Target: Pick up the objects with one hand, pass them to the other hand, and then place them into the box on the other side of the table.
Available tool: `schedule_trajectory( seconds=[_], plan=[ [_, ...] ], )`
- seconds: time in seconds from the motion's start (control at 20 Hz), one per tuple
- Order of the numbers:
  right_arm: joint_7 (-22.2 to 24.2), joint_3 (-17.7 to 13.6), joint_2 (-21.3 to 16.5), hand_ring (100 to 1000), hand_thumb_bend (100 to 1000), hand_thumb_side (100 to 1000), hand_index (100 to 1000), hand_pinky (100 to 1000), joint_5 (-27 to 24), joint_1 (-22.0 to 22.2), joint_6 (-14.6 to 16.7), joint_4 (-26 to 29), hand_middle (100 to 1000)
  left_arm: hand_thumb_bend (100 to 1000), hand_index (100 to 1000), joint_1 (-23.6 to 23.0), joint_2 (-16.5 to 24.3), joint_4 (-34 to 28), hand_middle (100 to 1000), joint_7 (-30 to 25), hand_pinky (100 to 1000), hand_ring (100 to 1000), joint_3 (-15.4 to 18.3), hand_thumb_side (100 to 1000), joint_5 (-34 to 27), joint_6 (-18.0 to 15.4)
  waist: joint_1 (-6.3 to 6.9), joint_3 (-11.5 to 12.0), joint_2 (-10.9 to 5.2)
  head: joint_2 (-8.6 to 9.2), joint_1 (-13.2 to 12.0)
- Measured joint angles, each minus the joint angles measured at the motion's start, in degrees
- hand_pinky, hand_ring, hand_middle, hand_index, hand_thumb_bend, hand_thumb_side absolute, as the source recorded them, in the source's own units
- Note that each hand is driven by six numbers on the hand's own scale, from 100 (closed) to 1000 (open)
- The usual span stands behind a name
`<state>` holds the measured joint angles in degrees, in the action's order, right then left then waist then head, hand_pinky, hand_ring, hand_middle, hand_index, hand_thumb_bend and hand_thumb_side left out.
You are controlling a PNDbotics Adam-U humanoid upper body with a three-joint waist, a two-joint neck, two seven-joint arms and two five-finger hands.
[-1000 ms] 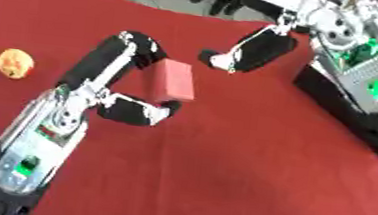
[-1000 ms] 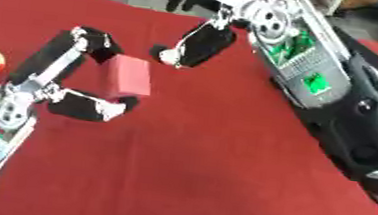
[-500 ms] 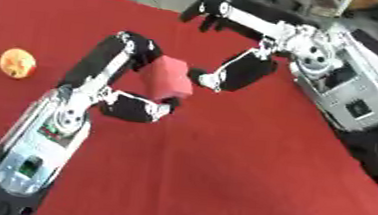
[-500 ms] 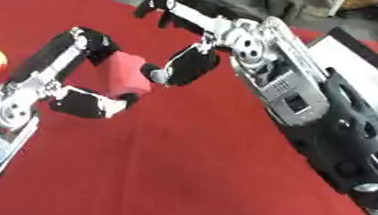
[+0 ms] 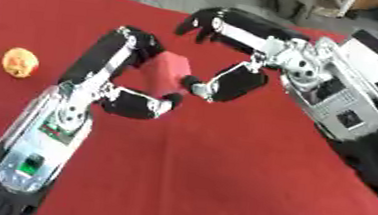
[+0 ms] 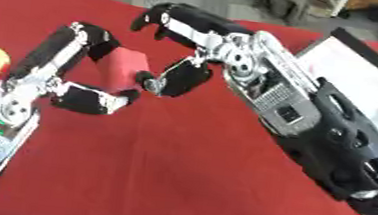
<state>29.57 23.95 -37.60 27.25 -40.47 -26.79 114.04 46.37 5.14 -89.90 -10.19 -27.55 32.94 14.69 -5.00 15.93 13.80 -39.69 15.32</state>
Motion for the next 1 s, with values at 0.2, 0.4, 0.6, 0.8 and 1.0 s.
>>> schedule_trajectory(
  seconds=[0.2,0.4,0.6,0.8,1.0],
  plan=[
    [-0.48,0.42,0.1,813,317,169,868,837,0.14,0.12,-0.25,0.03,897,100,429,0.07,0.0,-0.36,408,-0.53,587,495,0.26,100,1.21,0.43,-0.03,0.02,0.02,0.0,-0.16],
    [-0.8,-1.03,0.06,809,313,154,866,835,-0.76,-0.63,0.2,0.03,895,100,429,0.56,-0.04,-0.38,408,-1.03,585,495,0.25,100,2.47,0.8,-0.03,-0.15,0.02,0.0,-0.99],
    [-0.29,-3.79,0.0,805,303,158,864,832,-2.21,-1.57,1.13,0.02,894,100,430,0.79,-0.55,-0.33,409,-1.63,584,496,0.24,100,3.98,0.88,-0.04,-0.36,0.02,0.0,-1.82],
    [0.44,-5.94,-0.14,803,302,160,863,831,-3.36,-2.27,1.86,0.02,894,100,431,0.96,-0.56,-0.01,408,-2.19,584,496,0.24,100,5.01,0.81,0.0,-0.47,0.02,0.0,-2.22],
    [0.97,-6.77,-0.46,803,301,174,863,830,-3.82,-2.4,2.28,0.02,894,100,431,1.02,-0.56,0.02,407,-2.57,582,495,0.24,100,5.35,0.86,0.06,-0.54,0.02,0.0,-2.27]
  ],
)
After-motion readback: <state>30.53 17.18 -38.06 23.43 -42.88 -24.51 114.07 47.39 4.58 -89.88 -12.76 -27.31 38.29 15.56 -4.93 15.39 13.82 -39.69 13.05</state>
